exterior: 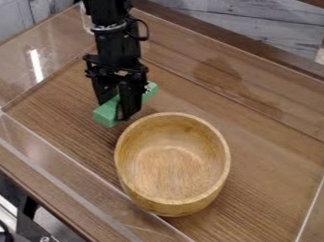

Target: Remove the green block from inside the brown bowl and put it on the table

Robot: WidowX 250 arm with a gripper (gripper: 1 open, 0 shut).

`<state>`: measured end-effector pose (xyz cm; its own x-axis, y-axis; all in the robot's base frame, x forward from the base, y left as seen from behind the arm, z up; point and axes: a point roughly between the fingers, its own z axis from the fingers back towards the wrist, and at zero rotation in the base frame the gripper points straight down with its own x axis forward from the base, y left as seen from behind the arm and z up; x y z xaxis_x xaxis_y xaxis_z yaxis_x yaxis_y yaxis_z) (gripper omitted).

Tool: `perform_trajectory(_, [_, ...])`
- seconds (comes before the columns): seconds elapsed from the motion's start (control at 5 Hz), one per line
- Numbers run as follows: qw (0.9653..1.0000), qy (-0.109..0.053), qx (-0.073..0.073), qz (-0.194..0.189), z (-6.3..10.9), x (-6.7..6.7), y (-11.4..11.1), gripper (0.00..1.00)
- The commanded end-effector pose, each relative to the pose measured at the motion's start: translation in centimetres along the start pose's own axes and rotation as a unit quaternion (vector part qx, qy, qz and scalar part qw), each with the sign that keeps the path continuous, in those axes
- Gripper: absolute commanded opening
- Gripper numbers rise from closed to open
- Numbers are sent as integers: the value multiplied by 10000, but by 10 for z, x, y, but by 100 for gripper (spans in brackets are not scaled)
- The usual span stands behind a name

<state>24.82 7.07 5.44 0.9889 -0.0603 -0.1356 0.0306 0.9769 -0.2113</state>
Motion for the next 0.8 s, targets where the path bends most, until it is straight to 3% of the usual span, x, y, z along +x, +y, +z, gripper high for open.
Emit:
perform_trajectory(0.0, [9997, -227, 77, 4, 14, 8, 4, 0])
perform_trajectory(0.6, [9999, -149, 31, 26, 14, 8, 7, 0])
